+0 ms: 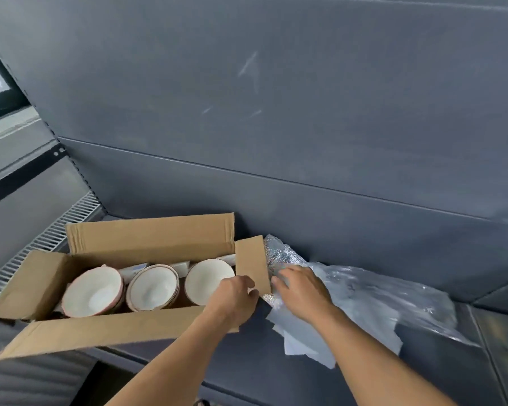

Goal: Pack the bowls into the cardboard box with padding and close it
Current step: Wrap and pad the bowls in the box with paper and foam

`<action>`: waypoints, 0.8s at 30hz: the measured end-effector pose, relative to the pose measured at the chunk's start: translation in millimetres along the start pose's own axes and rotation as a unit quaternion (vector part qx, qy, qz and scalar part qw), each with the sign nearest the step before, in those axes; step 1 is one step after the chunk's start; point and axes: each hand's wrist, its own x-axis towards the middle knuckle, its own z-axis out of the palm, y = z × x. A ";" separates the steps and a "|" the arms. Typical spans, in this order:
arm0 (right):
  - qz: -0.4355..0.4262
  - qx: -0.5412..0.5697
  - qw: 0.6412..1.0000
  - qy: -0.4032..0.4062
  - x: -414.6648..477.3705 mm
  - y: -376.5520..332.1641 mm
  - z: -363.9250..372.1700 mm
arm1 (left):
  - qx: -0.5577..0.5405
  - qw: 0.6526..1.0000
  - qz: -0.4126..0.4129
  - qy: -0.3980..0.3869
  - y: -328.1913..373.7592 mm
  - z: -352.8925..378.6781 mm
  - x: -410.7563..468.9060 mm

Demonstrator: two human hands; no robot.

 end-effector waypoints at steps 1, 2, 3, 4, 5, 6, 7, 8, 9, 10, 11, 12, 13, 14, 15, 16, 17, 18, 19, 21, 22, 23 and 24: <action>0.016 -0.002 1.000 0.006 -6.3 13.1 -2.3 | 0.009 1.000 0.014 -0.007 9.6 6.3 0.0; 0.032 -0.006 0.999 0.010 -13.1 25.6 -5.1 | 0.022 0.999 0.032 -0.013 19.6 12.9 -0.1; 0.048 -0.010 0.999 0.013 -20.0 38.7 -7.0 | 0.040 0.998 0.049 -0.020 29.6 19.5 0.0; 0.067 -0.012 0.998 0.016 -27.1 51.8 -8.9 | 0.058 0.996 0.065 -0.025 39.4 25.8 0.5; 0.088 -0.011 0.996 0.018 -34.0 64.6 -10.7 | 0.072 0.994 0.074 -0.029 48.2 32.0 0.7; 0.110 -0.007 0.994 0.017 -41.3 77.2 -11.9 | 0.079 0.993 0.081 -0.035 55.6 39.2 2.2; 0.132 -0.003 0.991 0.018 -48.6 88.7 -13.2 | 0.076 0.993 0.084 -0.046 61.4 46.1 3.9; 0.155 0.002 0.988 0.017 -55.9 99.9 -14.3 | 0.071 0.992 0.088 -0.059 66.3 52.8 5.8; 0.175 0.008 0.984 0.019 -63.1 111.3 -14.3 | 0.067 0.991 0.089 -0.073 70.8 59.1 6.7; 0.194 0.014 0.981 0.019 -70.2 121.1 -14.8 | 0.063 0.990 0.090 -0.083 73.8 65.9 8.2; 0.208 0.017 0.978 0.018 -76.8 130.8 -14.3 | 0.059 0.990 0.092 -0.093 76.8 71.9 8.9; 0.225 0.019 0.974 0.016 -83.6 139.2 -14.2 | 0.056 0.989 0.093 -0.100 80.0 77.5 8.9; 0.243 0.022 0.970 0.013 -89.5 147.2 -12.6 | 0.058 0.988 0.091 -0.108 82.6 83.4 9.2; 0.259 0.024 0.965 0.008 -95.1 152.7 -12.0 | 0.063 0.987 0.089 -0.116 84.4 89.6 10.3; 0.272 0.027 0.962 0.003 -100.2 158.1 -10.7 | 0.069 0.986 0.088 -0.124 86.6 95.4 11.2; 0.285 0.026 0.958 -0.006 -104.5 162.1 -8.6 | 0.072 0.985 0.087 -0.130 88.3 101.0 12.2; 0.293 0.022 0.956 -0.015 -107.9 166.3 -5.3 | 0.073 0.984 0.084 -0.137 90.3 105.7 12.6; 0.299 0.016 0.954 -0.028 -110.6 169.6 -1.4 | 0.076 0.983 0.083 -0.146 92.1 110.0 13.2; 0.299 0.010 0.953 -0.038 -112.5 172.5 3.3 | 0.078 0.982 0.082 -0.153 93.3 113.9 13.5; 0.298 0.021 0.953 -0.051 -115.7 174.6 12.0 | 0.078 0.982 0.074 -0.158 94.5 120.6 13.8; 0.299 0.034 0.952 -0.057 -116.6 173.8 16.2 | 0.077 0.981 0.072 -0.160 94.4 123.5 14.1; 0.299 0.045 0.951 -0.060 -116.7 172.9 21.1 | 0.078 0.981 0.071 -0.166 93.7 126.5 14.7; 0.299 0.051 0.951 -0.062 -116.4 171.7 25.9 | 0.076 0.980 0.066 -0.172 93.1 128.7 15.2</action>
